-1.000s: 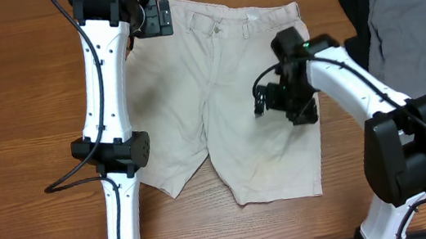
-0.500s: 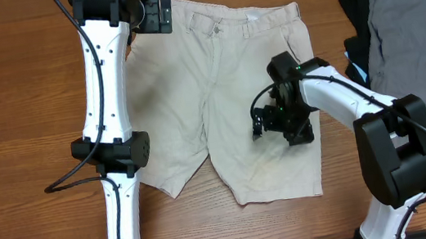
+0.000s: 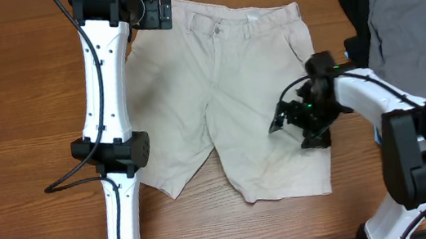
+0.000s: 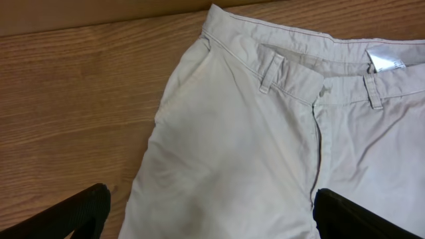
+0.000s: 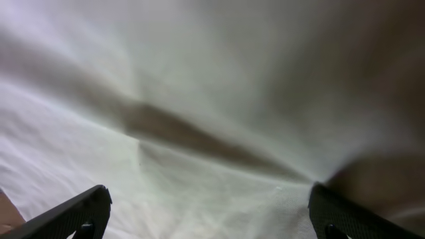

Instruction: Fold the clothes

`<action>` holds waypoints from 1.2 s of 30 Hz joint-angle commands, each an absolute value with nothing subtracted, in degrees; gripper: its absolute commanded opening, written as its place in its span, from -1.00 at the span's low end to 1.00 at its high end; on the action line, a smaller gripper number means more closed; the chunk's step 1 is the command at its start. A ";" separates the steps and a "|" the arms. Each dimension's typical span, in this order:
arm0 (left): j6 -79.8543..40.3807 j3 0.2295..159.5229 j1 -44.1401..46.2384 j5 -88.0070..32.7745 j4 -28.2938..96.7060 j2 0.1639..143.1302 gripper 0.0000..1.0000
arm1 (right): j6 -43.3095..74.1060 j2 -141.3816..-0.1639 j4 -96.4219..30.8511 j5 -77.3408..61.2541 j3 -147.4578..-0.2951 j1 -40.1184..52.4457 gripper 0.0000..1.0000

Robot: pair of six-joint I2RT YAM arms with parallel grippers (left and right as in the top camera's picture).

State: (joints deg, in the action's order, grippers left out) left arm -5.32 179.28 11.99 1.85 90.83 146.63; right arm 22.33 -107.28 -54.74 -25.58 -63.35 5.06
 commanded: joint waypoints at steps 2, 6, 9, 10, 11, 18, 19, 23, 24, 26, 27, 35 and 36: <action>-3.79 178.45 12.03 0.08 90.06 146.58 1.00 | 18.74 -110.41 -54.57 -16.51 -59.94 -1.21 1.00; -3.77 175.43 12.03 -0.05 87.77 146.58 1.00 | 17.45 -110.39 -55.16 -15.97 -59.96 -6.70 1.00; -3.75 170.93 12.08 -0.05 83.37 146.58 0.99 | 16.40 -110.39 -56.05 -15.97 -60.49 -10.57 1.00; -3.60 168.88 12.08 -0.08 81.17 146.58 1.00 | 16.10 -110.39 -56.60 -16.01 -60.95 -11.70 1.00; -2.94 166.50 12.08 -0.34 78.56 146.58 0.99 | 15.49 -110.37 -57.41 -16.27 -61.73 -12.71 1.00; 1.50 149.80 12.01 -3.14 57.21 146.58 1.00 | 11.49 -108.14 -66.32 -18.79 -72.99 -13.82 1.00; 2.15 148.18 12.01 -3.73 55.20 146.61 0.99 | 11.46 -107.66 -67.70 -18.74 -74.94 -13.37 1.00; 3.29 142.26 12.03 -4.12 49.95 146.80 1.00 | 11.46 -106.39 -72.44 -18.74 -82.41 -10.70 1.00; 3.29 141.18 12.01 -4.10 49.36 146.89 0.99 | 11.46 -106.32 -73.25 -18.74 -83.92 -9.98 1.00; 3.27 138.69 12.01 -4.12 47.97 146.98 1.00 | 11.49 -106.28 -74.43 -18.74 -86.46 -8.64 1.00; 3.29 137.71 12.01 -4.12 47.57 146.98 1.00 | 11.46 -106.28 -74.72 -18.70 -87.42 -8.05 1.00; 4.73 136.03 12.08 -4.78 48.34 149.67 0.96 | 11.53 -106.28 -74.13 -18.13 -88.88 -6.37 1.00; 4.75 136.00 12.08 -4.99 48.75 149.88 0.90 | 11.53 -106.28 -74.13 -18.11 -88.88 -6.37 1.00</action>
State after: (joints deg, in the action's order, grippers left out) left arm 3.40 136.38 12.01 -3.75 48.25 147.72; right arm 11.97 -108.16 -74.22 -18.96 -87.46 -6.28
